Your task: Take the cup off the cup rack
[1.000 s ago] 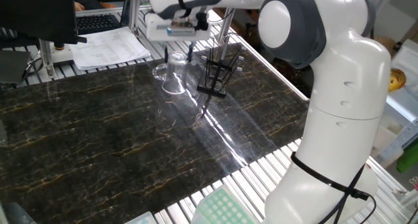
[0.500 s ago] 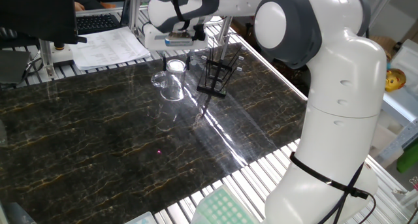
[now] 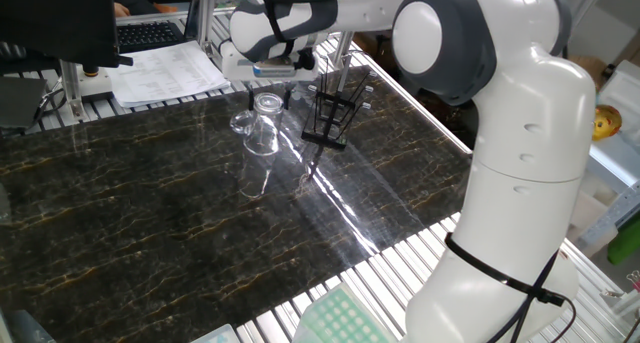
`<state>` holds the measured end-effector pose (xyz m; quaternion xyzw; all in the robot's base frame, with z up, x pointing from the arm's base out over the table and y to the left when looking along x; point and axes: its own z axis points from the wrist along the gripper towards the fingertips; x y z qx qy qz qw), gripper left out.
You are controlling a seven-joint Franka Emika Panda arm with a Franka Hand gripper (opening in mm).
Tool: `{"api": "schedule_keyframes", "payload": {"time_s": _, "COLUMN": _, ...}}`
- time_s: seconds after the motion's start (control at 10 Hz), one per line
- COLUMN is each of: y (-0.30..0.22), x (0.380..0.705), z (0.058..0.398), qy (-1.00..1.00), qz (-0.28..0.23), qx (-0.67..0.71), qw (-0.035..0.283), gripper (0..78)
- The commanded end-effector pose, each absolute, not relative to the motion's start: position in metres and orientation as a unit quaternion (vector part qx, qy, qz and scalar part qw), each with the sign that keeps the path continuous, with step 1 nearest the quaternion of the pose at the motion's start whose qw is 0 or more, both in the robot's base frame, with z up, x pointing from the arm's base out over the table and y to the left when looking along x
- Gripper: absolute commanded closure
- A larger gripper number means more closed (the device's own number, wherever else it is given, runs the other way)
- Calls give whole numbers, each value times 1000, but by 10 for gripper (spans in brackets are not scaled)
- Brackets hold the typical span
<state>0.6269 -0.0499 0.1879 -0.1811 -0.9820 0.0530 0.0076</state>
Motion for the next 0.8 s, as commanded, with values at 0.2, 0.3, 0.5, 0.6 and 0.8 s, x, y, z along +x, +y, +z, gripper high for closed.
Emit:
{"api": "schedule_keyframes", "payload": {"time_s": 0.2, "y": -52, "x": 628, "z": 188, "qy": -981, "qz": 55, "qx": -185, "qw": -12, "gripper": 764}}
{"api": "schedule_keyframes", "payload": {"time_s": 0.3, "y": -53, "x": 628, "z": 187, "qy": -981, "qz": 54, "qx": -184, "qw": -14, "gripper": 764}}
{"api": "schedule_keyframes", "payload": {"time_s": 0.5, "y": -53, "x": 627, "z": 186, "qy": -981, "qz": 53, "qx": -185, "qw": -14, "gripper": 764}}
{"api": "schedule_keyframes", "payload": {"time_s": 0.6, "y": -53, "x": 625, "z": 184, "qy": -981, "qz": 51, "qx": -186, "qw": -14, "gripper": 764}}
{"api": "schedule_keyframes", "payload": {"time_s": 0.8, "y": -53, "x": 623, "z": 183, "qy": -981, "qz": 50, "qx": -187, "qw": -16, "gripper": 764}}
